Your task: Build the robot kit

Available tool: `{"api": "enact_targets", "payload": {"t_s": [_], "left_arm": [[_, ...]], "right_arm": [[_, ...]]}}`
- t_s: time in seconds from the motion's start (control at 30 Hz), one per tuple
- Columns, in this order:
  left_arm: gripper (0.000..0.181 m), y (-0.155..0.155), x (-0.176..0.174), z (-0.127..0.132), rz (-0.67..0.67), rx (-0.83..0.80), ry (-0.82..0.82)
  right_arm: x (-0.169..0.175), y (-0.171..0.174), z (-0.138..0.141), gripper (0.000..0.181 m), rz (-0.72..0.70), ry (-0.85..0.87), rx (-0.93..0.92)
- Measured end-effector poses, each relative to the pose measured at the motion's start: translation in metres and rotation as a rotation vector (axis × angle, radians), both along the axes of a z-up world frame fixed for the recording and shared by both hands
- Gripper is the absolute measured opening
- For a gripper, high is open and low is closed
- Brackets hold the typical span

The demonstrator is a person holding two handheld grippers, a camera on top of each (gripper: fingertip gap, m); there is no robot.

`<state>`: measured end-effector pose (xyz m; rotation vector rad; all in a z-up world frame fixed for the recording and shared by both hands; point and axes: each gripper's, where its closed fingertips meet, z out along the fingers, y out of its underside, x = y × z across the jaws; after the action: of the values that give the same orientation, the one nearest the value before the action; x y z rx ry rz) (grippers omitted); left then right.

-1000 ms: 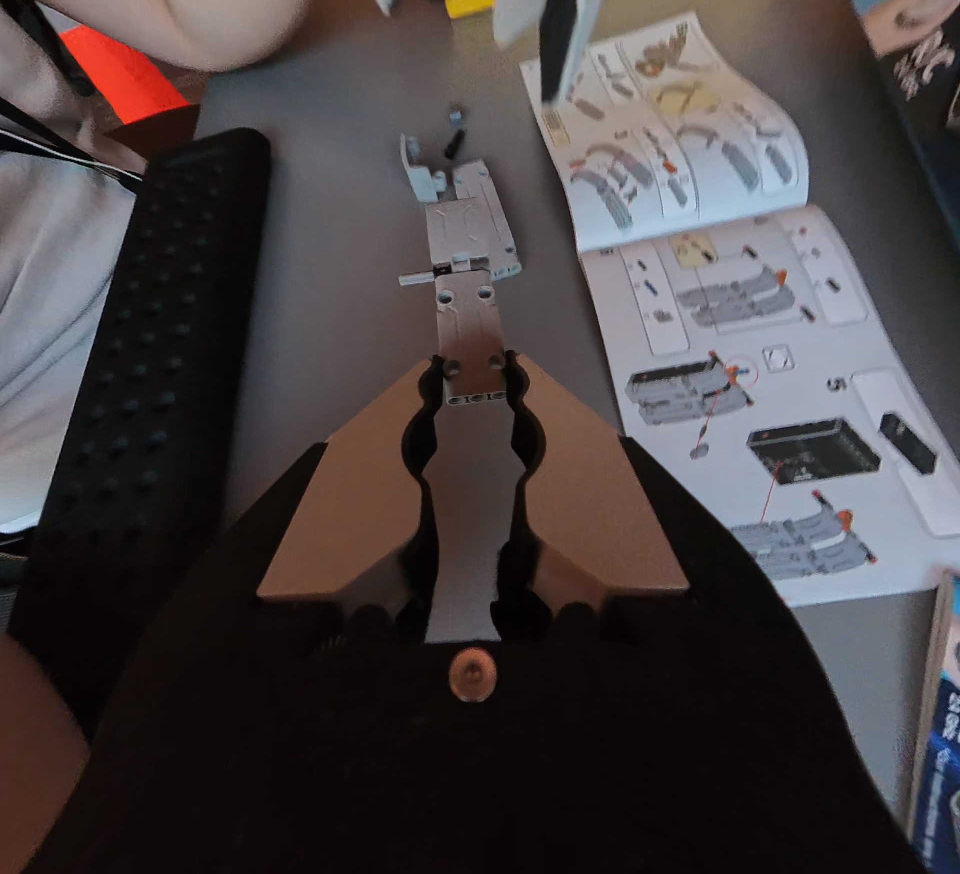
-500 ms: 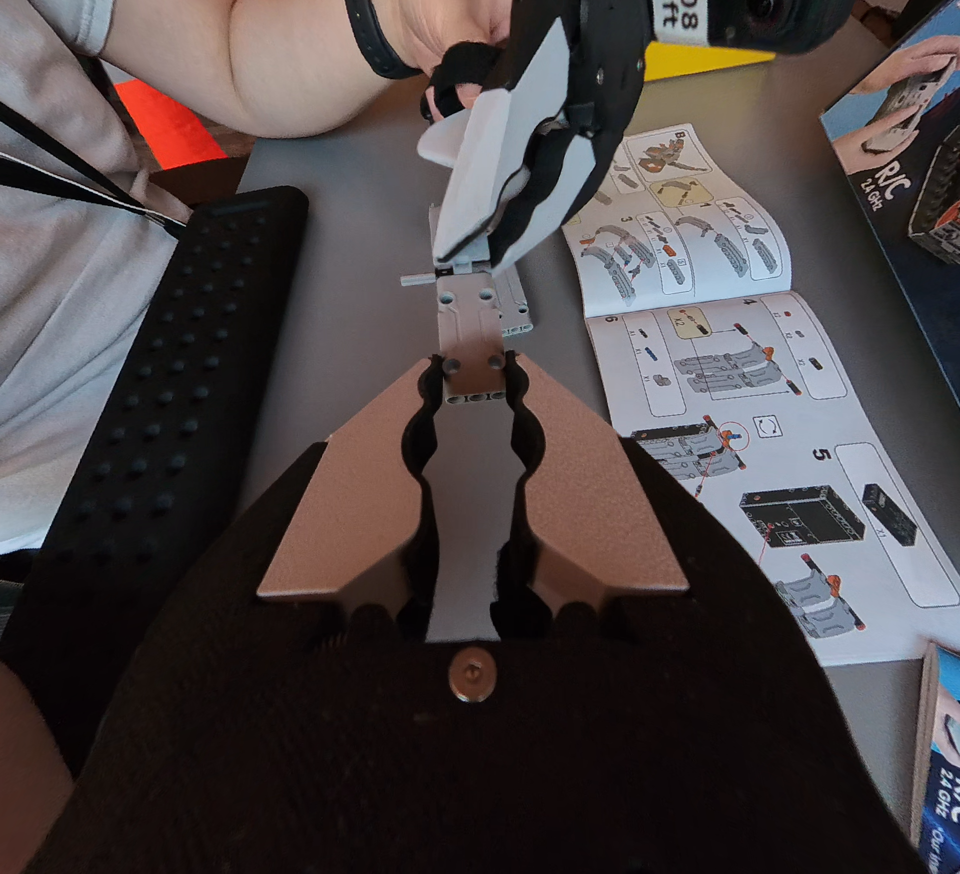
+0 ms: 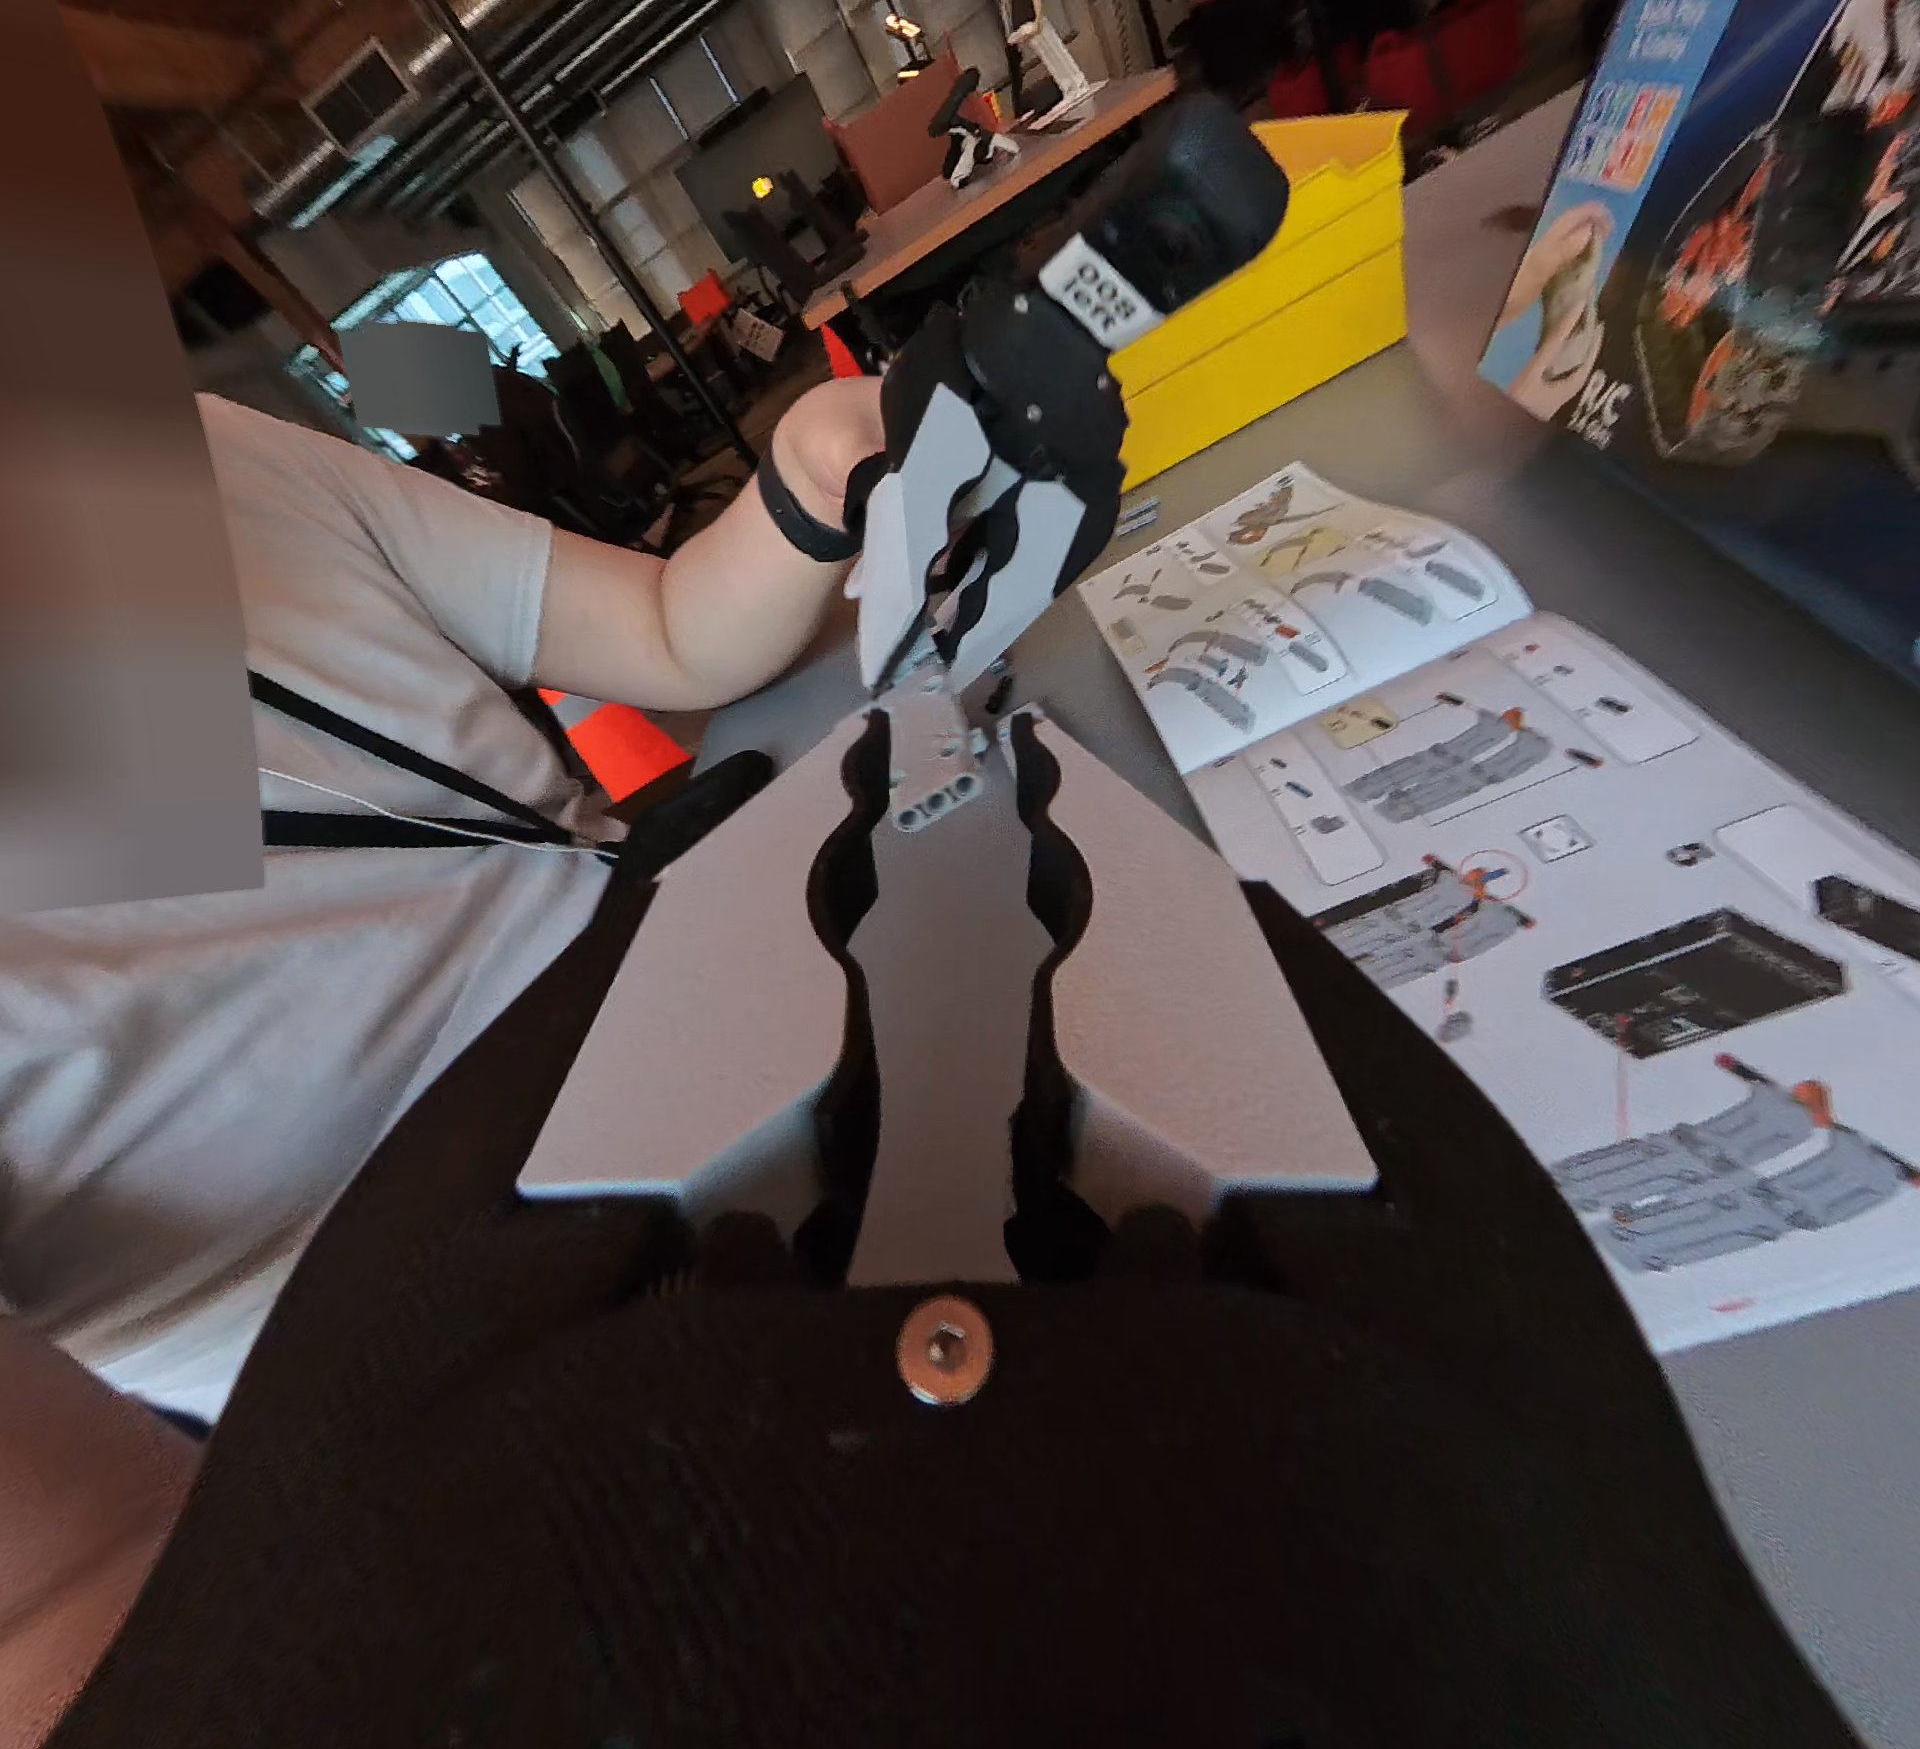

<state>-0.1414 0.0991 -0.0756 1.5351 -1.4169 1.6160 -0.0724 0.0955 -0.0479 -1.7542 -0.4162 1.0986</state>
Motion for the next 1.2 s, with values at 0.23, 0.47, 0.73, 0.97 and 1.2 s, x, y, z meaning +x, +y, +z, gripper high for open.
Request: {"api": "enact_targets", "payload": {"t_s": [0.23,0.47,0.73,0.97,1.2], "left_arm": [[0.011,0.008,-0.006,-0.006,-0.043,0.665,-0.297],[0.01,-0.01,-0.031,-0.007,-0.118,0.774,-0.415],[0.018,-0.023,-0.058,-0.012,0.0,0.52,-0.44],[0.011,-0.021,-0.067,-0.014,0.099,0.52,-0.507],[0.011,-0.043,-0.088,-0.011,-0.023,0.467,-0.588]], "right_arm": [[-0.054,0.009,-0.03,0.065,0.113,-0.221,-0.045],[-0.095,-0.007,-0.038,0.006,0.316,-0.222,-0.091],[-0.12,-0.014,-0.048,0.006,0.311,-0.305,-0.026],[-0.133,-0.017,-0.05,0.006,0.327,-0.267,-0.06],[-0.152,-0.036,-0.048,0.006,0.385,-0.184,-0.041]]}}
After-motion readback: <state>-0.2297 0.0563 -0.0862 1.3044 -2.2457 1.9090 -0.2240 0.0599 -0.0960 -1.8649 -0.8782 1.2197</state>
